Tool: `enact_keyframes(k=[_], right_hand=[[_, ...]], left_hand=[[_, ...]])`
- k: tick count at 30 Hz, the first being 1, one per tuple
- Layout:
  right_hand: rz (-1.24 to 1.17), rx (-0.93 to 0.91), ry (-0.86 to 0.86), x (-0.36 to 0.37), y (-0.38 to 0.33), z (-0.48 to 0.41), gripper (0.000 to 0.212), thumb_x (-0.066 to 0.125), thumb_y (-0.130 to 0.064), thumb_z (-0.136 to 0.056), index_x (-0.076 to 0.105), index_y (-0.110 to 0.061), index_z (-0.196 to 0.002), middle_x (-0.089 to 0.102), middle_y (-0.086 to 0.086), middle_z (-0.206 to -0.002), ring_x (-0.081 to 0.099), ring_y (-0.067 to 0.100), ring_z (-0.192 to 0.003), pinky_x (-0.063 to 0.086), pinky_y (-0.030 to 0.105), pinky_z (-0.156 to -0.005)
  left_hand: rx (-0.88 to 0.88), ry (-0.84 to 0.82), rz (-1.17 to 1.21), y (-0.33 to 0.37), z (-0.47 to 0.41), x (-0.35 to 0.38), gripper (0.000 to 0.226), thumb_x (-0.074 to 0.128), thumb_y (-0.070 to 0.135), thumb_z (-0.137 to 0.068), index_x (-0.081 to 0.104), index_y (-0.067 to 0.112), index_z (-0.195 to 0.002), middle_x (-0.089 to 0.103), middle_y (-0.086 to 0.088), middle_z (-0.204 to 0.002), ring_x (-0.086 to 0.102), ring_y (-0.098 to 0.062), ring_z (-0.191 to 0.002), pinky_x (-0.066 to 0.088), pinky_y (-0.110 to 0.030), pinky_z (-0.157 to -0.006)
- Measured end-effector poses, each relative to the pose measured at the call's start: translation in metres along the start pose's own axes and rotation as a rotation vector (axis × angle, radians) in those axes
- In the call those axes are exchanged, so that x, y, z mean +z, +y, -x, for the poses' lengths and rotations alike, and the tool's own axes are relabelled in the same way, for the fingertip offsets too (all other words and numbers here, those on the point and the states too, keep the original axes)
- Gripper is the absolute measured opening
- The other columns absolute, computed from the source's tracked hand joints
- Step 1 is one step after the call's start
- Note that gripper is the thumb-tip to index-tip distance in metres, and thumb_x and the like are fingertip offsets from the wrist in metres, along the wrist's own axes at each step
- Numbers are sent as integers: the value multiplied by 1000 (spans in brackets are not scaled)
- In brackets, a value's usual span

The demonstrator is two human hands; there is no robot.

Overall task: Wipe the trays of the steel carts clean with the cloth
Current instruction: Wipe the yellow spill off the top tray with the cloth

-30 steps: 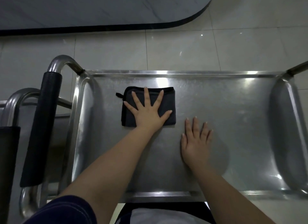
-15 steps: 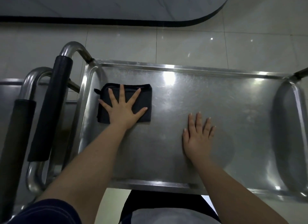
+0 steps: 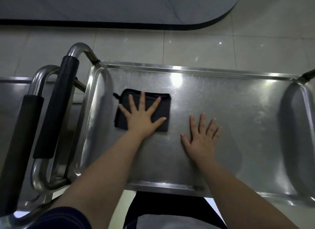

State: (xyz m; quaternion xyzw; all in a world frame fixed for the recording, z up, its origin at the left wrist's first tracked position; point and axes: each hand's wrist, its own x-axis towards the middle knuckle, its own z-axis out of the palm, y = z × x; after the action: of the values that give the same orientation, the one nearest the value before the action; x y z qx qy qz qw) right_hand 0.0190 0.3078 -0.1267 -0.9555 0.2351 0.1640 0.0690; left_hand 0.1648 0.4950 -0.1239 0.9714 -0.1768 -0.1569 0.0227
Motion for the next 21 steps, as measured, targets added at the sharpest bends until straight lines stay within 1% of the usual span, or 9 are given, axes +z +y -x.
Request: enact_keyframes(k=[3, 5, 7, 10, 13, 15, 19, 21], right_hand=[[-26, 4, 16, 2, 3, -1, 71, 15, -64, -89, -2, -40, -154, -11, 2, -164, -16, 40, -147, -17, 56, -114], [-38, 7, 14, 4, 5, -3, 68, 11, -62, -90, -2, -42, -154, -14, -1, -163, -17, 38, -147, -17, 55, -114], [-37, 8, 24, 6, 5, -4, 67, 13, -62, -90, -4, -43, -153, -15, -3, -162, -16, 37, -147, -19, 53, -114], [-35, 4, 29, 7, 5, -5, 68, 14, -62, -90, -7, -44, -152, -11, -1, -164, -15, 37, -147, -21, 53, -113], [-53, -10, 41, 8, 6, -4, 68, 20, -60, -92, -2, -43, -153, -6, 0, -164, -11, 39, -148, -21, 54, -113], [-60, -10, 48, 9, 5, -5, 68, 22, -59, -92, 1, -42, -154, -6, 0, -165, -11, 39, -148, -20, 54, -114], [-55, -2, 54, 12, 2, -7, 68, 22, -58, -93, -2, -41, -154, -12, 1, -164, -17, 39, -147, -20, 55, -113], [-69, -5, 46, 12, 2, -7, 68, 21, -57, -93, -3, -40, -154, -13, 1, -164, -17, 40, -146, -19, 57, -113]], left_hand=[[50, 5, -10, 38, 9, 7, 79, 3, 94, -73, -19, 61, -141, -20, -1, -162, -24, -46, -142, -18, -76, -99], [69, 20, -7, 31, 14, 9, 79, 6, 93, -74, -18, 61, -142, -22, 2, -161, -26, -43, -143, -19, -74, -101], [83, 27, -19, 10, 20, 9, 80, 9, 94, -73, -16, 62, -142, -22, 5, -161, -25, -39, -144, -18, -73, -103], [-24, 21, -27, -37, 34, 7, 80, 12, 94, -72, -15, 64, -141, -21, 9, -161, -22, -37, -146, -17, -71, -104], [-144, 5, -20, -91, 58, 6, 80, 10, 94, -71, -15, 64, -141, -23, 9, -161, -20, -37, -146, -12, -72, -106], [-202, -10, -14, -110, 71, 6, 81, 8, 94, -70, -16, 63, -140, -24, 9, -160, -21, -37, -145, -12, -72, -107], [-279, -25, 11, -91, 79, 9, 81, 2, 94, -69, -24, 62, -139, -25, 2, -160, -24, -42, -143, -16, -72, -106], [-266, -17, 9, -70, 82, 12, 82, 0, 94, -68, -25, 60, -139, -27, 1, -160, -24, -44, -143, -16, -73, -104]])
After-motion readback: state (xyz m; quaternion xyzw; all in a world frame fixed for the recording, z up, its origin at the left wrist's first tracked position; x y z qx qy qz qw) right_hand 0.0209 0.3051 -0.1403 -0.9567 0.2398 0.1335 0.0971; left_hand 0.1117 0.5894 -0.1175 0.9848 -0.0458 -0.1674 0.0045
